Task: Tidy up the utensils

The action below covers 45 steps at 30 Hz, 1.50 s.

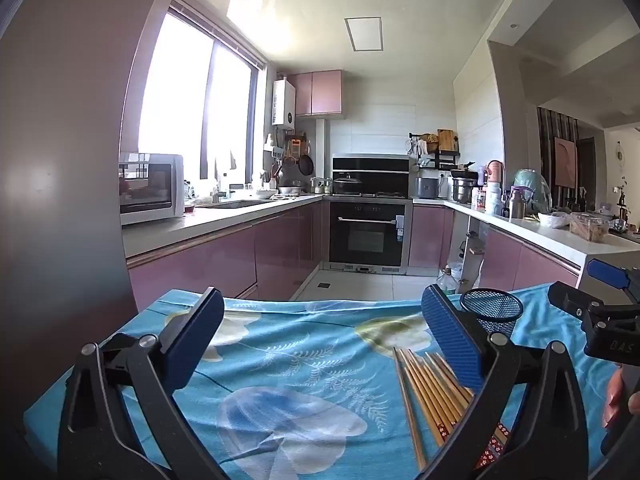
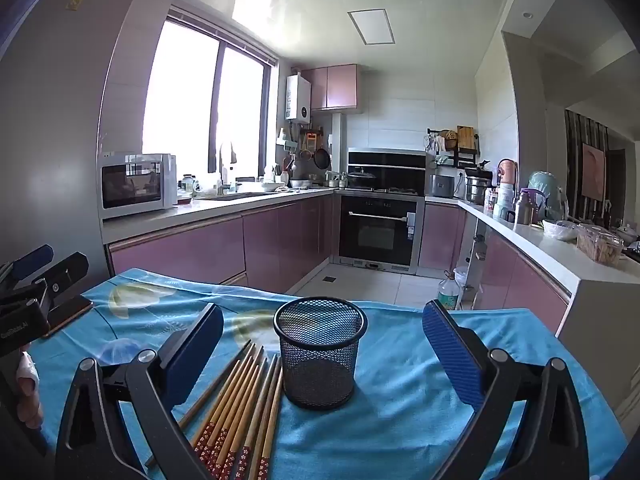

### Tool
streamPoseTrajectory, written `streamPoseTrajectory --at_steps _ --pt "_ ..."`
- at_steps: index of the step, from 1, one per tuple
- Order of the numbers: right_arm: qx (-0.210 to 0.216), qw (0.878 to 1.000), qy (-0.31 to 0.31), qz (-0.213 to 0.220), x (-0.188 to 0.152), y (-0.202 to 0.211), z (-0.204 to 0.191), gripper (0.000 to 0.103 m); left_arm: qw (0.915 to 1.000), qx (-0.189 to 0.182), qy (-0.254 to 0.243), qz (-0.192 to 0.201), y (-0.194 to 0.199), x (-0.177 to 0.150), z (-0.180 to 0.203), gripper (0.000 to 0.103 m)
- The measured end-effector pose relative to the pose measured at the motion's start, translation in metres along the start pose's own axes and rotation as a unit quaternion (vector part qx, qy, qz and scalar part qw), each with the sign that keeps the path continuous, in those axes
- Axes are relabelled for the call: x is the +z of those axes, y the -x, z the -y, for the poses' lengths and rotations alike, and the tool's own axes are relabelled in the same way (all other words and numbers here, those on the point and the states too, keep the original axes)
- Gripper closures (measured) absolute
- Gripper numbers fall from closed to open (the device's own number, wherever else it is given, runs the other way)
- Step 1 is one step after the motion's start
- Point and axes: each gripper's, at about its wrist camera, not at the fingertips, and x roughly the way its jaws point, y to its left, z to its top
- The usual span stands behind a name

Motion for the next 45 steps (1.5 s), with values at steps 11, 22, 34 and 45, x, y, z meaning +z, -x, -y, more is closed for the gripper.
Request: streamPoseTrajectory --at_steps 11,22,34,45 --pt "-0.002 1.0 -0.007 0.002 -0.0041 0.0013 0.0021 0.007 1.0 -0.004 0.003 0.0 -0.0026 0.001 0.0009 0.006" --pt "-0.001 1.0 -0.008 -0.003 -0.0028 -0.0022 0.0025 0.006 1.0 -0.003 0.002 0.003 -0.0014 0.0018 -0.0002 0.006" --pt "0.0 1.0 -0.009 -0.005 -0.0035 -0.0031 0.0035 0.007 1.0 -0.004 0.002 0.003 -0.0034 -0.0003 0.0024 0.006" --pt "0.002 1.0 -0.01 -0.007 -0.0036 -0.005 0.0038 0.006 1.0 -0.004 0.001 0.004 -0.0029 -0.0004 0.0029 0.006"
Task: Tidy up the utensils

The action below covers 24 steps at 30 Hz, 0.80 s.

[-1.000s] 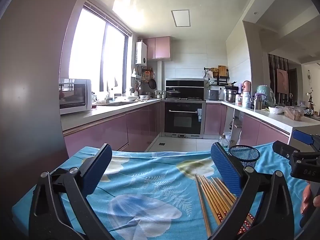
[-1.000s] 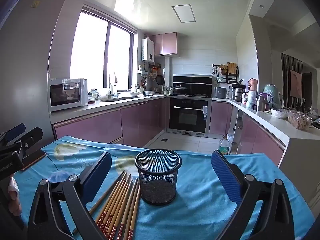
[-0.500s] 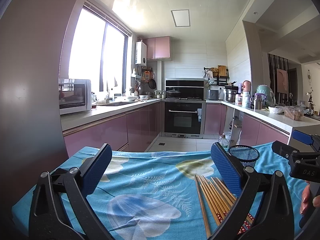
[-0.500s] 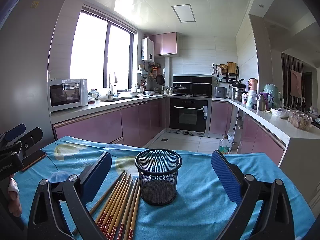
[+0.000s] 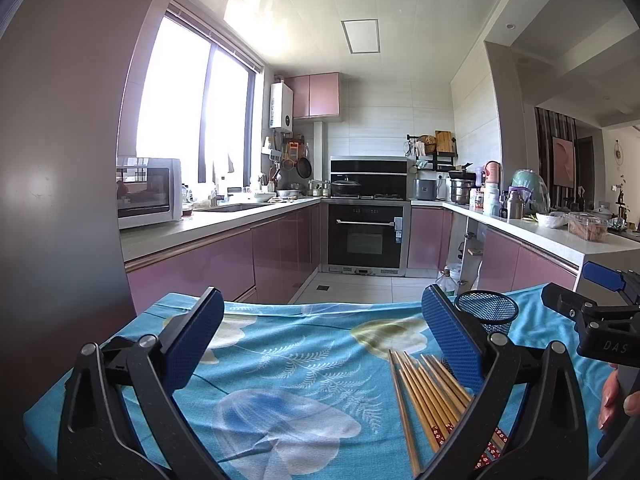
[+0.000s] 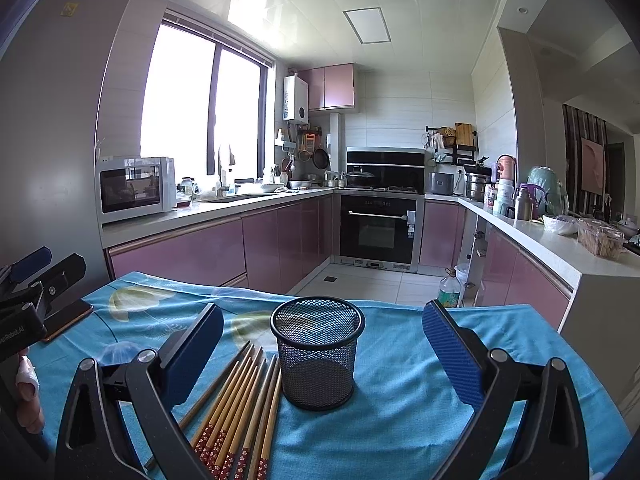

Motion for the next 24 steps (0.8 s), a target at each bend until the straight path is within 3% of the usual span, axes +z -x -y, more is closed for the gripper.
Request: streamPoseTrajectory --at_steps 24 --pt "0.003 1.0 -0.001 0.002 0.0005 -0.0012 -0.0006 0.006 1.0 -0.001 0.0 0.001 -0.0022 0.0006 0.0038 0.006"
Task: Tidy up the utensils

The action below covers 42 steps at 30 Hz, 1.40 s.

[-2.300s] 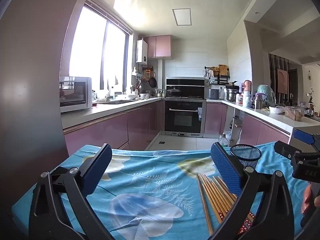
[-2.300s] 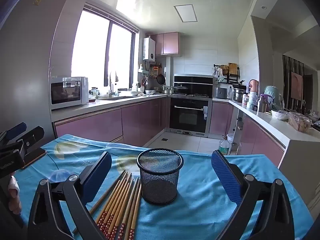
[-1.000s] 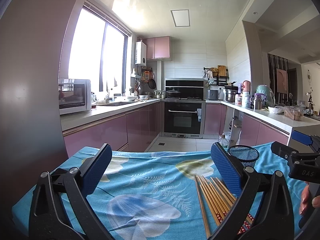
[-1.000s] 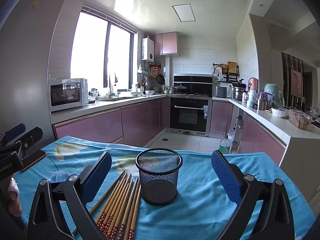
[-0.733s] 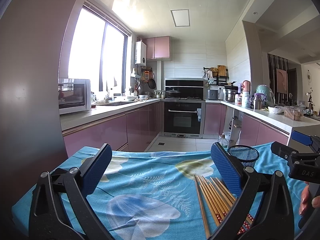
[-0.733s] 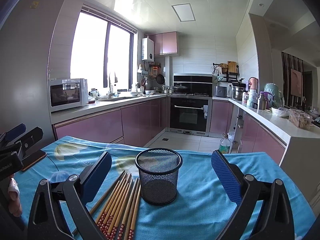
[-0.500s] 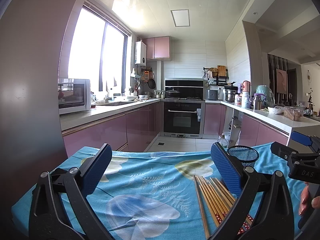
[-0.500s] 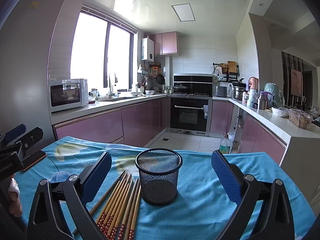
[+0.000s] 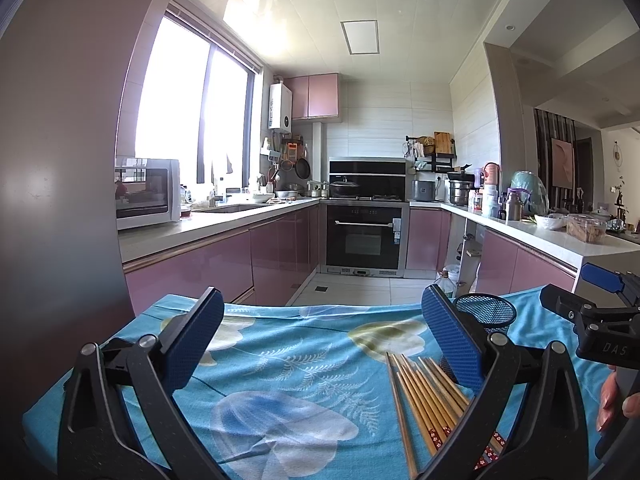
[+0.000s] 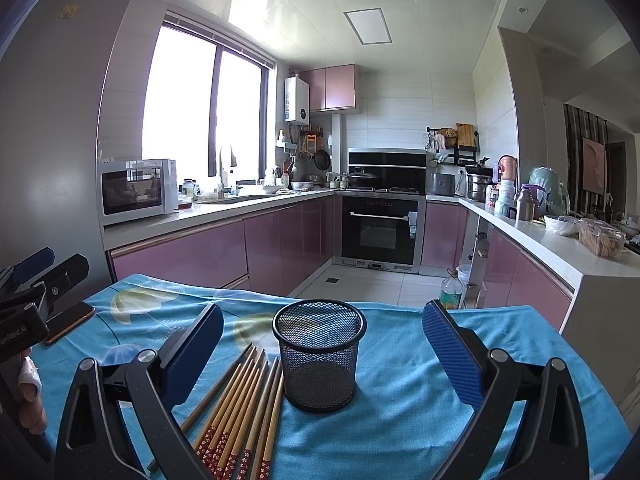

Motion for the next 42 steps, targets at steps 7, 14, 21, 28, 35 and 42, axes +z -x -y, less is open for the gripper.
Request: streamPoseTrajectory --at_steps 7,14,21,28,35,42 --pt "0.001 1.0 0.0 -0.001 0.0004 0.0005 0.0001 0.006 1.0 -0.001 0.0 0.0 -0.0002 0.0004 0.0 0.006" --pt "0.002 1.0 -0.002 -0.002 0.0005 0.0005 -0.0003 0.007 1.0 -0.001 0.0 0.0 -0.0007 0.0003 0.0006 0.006" --pt "0.003 1.0 -0.003 -0.001 0.001 0.0008 0.0006 0.007 1.0 -0.001 0.001 0.0 -0.001 0.0002 0.0013 0.006" --pt "0.004 1.0 -0.003 -0.002 -0.0002 0.0002 0.001 0.007 1.0 -0.001 0.0 0.0 -0.001 0.0002 0.001 0.006" --pt "0.004 1.0 -0.004 -0.002 -0.0003 0.0002 0.0009 0.006 1.0 -0.001 -0.001 -0.001 -0.0019 -0.0001 0.0018 0.006" --pt "0.004 1.0 -0.003 -0.004 -0.0013 0.0 0.0008 0.006 1.0 -0.002 0.0 -0.002 -0.0041 -0.0012 0.0036 0.006"
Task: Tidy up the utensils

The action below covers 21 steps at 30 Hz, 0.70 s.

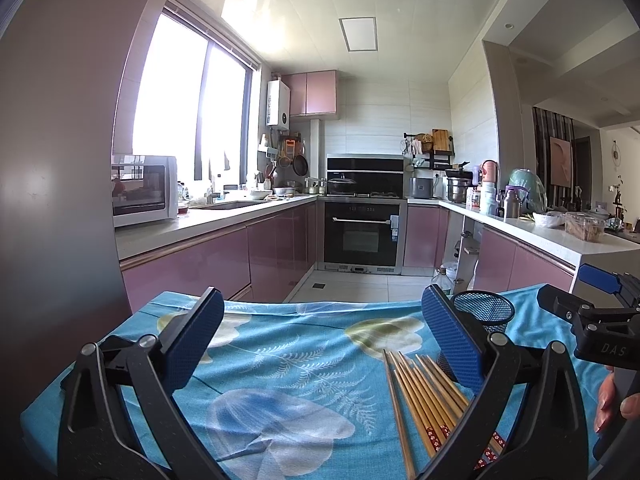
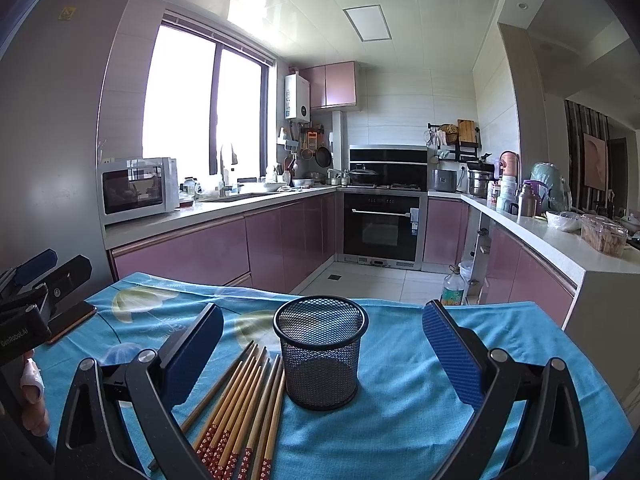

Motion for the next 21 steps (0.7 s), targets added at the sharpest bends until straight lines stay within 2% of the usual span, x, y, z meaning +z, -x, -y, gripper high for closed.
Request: streamPoseTrajectory --at_steps 21 --pt "0.008 1.0 -0.003 -0.014 -0.002 -0.0056 0.0025 0.007 0.9999 -0.006 0.0 -0.014 -0.0037 -0.0059 0.0003 0.006"
